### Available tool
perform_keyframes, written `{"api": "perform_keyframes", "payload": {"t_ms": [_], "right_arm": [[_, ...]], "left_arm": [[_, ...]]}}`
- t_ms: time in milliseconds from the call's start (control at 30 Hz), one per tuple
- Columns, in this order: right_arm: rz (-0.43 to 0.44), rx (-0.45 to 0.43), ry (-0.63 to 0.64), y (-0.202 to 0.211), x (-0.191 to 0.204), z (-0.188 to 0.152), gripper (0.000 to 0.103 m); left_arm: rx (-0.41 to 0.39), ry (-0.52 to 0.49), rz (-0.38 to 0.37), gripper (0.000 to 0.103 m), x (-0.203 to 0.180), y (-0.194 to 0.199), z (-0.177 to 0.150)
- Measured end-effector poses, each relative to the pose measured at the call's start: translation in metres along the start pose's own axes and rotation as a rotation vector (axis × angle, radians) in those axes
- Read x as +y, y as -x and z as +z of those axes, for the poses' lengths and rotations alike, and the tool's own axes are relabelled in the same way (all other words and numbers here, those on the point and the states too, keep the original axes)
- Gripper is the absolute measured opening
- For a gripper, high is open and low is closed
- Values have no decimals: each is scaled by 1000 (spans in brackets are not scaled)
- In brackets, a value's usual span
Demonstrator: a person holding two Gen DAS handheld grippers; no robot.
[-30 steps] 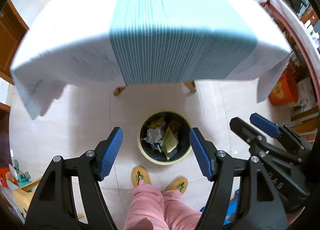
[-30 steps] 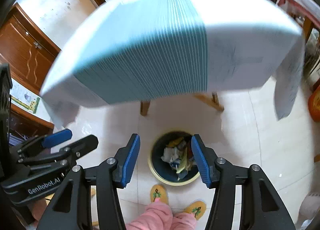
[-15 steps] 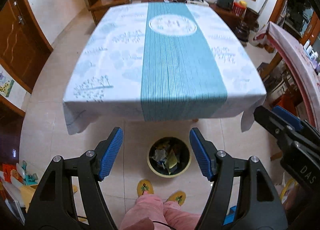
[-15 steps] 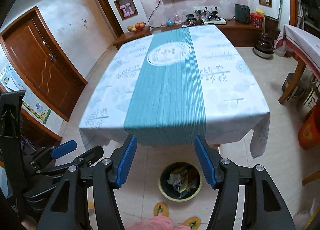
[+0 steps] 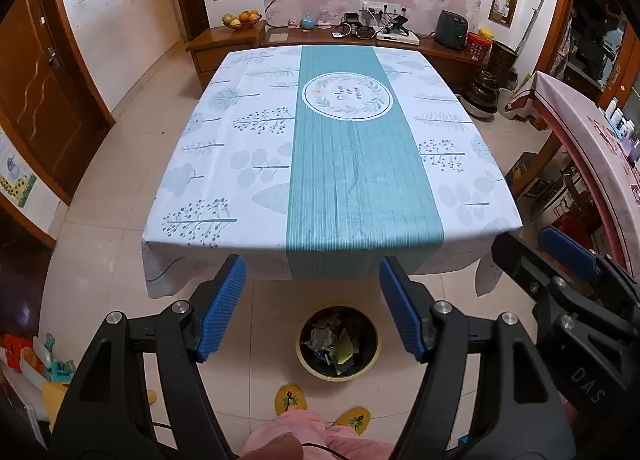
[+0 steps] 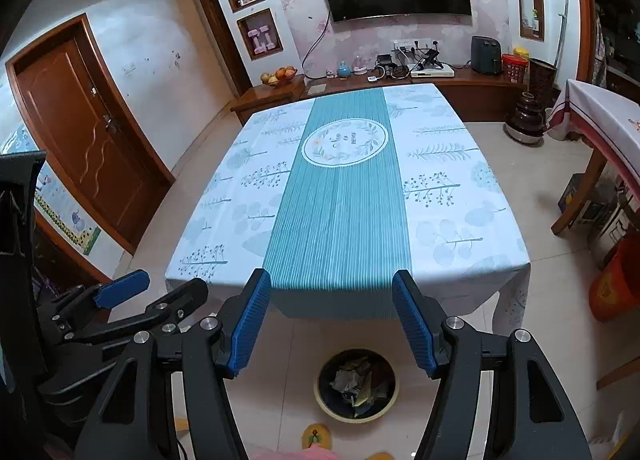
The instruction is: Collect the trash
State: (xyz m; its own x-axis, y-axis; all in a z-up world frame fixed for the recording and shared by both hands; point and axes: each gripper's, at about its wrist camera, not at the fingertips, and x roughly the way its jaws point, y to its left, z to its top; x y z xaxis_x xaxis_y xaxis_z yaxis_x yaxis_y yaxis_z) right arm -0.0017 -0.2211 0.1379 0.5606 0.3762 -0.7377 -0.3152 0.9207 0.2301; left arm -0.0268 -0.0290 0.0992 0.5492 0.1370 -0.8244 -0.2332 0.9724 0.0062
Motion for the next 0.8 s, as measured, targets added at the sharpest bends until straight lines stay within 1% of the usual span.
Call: {"api": "perform_keyframes", "payload": {"t_ms": [800], "right_arm": [[-5, -9, -6, -7, -4, 4, 64]], "left_arm": [[2, 3, -8, 67, -1, -4, 2]]}}
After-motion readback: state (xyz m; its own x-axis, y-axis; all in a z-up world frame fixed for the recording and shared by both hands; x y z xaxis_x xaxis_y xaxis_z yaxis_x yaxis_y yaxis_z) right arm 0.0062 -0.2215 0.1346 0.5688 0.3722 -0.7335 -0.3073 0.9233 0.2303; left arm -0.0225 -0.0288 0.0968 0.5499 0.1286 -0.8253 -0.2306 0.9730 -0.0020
